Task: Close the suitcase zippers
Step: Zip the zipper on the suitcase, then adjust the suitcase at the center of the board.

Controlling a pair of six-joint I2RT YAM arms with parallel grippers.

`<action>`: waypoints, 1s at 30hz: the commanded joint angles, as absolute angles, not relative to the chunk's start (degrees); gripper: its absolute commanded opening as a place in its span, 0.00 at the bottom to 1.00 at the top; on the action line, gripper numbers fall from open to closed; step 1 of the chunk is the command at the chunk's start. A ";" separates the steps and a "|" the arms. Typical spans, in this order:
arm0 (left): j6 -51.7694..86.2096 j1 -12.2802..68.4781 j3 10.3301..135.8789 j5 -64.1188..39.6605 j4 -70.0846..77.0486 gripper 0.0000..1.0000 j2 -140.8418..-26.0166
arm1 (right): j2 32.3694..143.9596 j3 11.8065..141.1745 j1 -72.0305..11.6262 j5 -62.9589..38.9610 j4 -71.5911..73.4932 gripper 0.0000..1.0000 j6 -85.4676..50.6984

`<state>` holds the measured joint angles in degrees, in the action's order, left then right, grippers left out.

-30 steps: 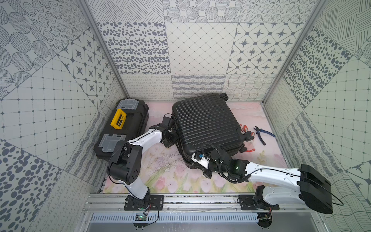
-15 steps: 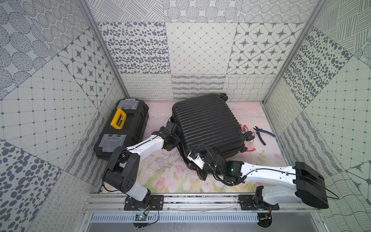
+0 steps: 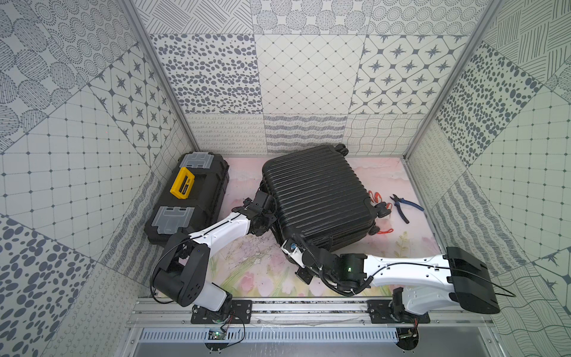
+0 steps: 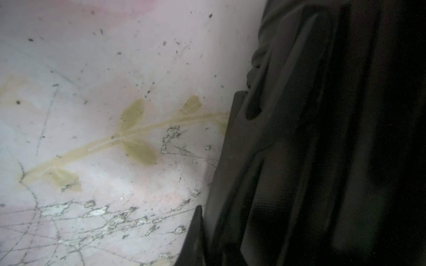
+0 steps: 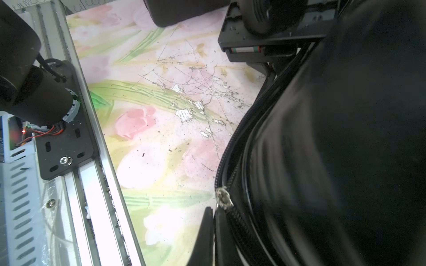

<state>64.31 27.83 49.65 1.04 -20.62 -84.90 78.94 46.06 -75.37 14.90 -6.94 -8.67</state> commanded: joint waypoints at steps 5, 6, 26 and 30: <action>67.88 24.10 47.90 -9.69 -20.43 0.00 -81.67 | 76.37 44.38 -70.34 15.87 -4.72 0.02 -9.07; 67.03 23.41 47.90 -9.95 -20.52 0.00 -81.65 | 75.96 43.79 -70.15 15.01 -5.47 0.03 -8.61; 61.82 19.84 50.10 -13.92 -18.53 0.00 -84.27 | 48.54 43.88 -58.54 6.00 -30.23 0.81 -19.17; 63.63 19.86 49.80 -14.15 -17.62 0.00 -83.72 | 47.98 49.12 -50.73 -0.27 -38.52 0.83 -28.27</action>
